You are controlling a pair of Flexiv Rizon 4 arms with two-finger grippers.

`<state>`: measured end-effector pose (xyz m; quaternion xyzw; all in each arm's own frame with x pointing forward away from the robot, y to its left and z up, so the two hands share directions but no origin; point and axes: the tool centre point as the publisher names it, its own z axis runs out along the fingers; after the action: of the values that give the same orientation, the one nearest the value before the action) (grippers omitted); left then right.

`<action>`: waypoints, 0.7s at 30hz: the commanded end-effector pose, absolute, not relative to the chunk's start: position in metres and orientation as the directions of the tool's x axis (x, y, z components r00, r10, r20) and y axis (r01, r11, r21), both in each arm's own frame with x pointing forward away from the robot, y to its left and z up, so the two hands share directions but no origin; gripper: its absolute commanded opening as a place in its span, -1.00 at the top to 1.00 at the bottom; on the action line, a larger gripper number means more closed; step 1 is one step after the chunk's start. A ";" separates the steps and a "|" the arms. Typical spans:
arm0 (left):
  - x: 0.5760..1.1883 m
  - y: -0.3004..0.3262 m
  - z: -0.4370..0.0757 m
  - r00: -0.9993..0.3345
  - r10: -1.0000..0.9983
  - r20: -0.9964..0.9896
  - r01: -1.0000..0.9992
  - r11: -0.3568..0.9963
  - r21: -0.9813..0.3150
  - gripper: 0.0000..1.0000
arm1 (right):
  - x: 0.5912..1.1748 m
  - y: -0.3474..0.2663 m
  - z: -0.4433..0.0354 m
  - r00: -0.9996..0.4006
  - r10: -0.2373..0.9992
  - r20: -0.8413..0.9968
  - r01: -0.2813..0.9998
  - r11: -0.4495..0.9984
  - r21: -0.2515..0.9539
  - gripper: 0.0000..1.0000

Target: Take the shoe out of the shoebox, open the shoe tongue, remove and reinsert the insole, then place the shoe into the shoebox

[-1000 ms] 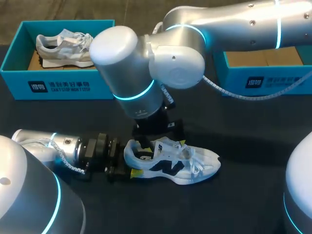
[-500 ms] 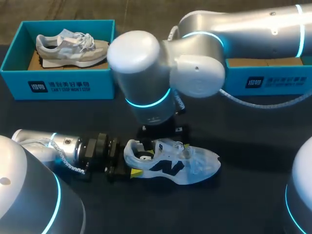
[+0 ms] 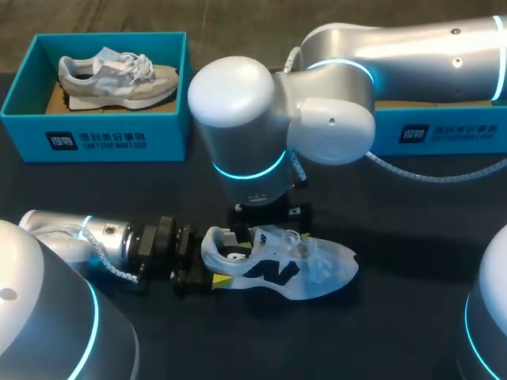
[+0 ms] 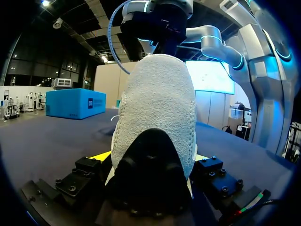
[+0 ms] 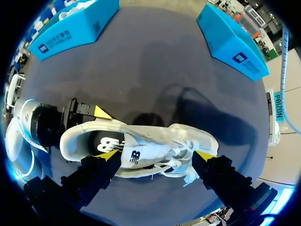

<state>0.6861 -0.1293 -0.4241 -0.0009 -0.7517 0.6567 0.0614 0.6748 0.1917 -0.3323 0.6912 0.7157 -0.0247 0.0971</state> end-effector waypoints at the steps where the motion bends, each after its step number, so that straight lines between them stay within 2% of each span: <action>1: 0.685 -0.127 -0.427 -0.993 0.078 0.090 -0.079 0.138 -0.987 1.00 | 0.673 0.201 -0.338 0.466 0.876 -0.123 0.879 -0.443 0.180 -1.00; 11: 0.685 -0.127 -0.427 -0.993 0.078 0.090 -0.079 0.138 -0.987 1.00 | 0.675 0.210 -0.344 0.450 0.879 -0.156 0.890 -0.429 0.154 -1.00; 16: 0.685 -0.127 -0.427 -0.993 0.078 0.090 -0.079 0.138 -0.987 1.00 | 0.677 0.203 -0.351 0.346 0.925 -0.156 0.938 -0.337 0.083 -1.00; 21: 0.685 -0.127 -0.427 -0.993 0.078 0.090 -0.079 0.138 -0.987 1.00 | 0.675 0.200 -0.353 0.316 0.929 -0.193 0.949 -0.309 0.068 -1.00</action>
<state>0.6861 -0.1293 -0.4241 -0.0009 -0.7517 0.6567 0.0614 0.6787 0.1979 -0.3512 0.7100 0.6972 -0.0697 0.0700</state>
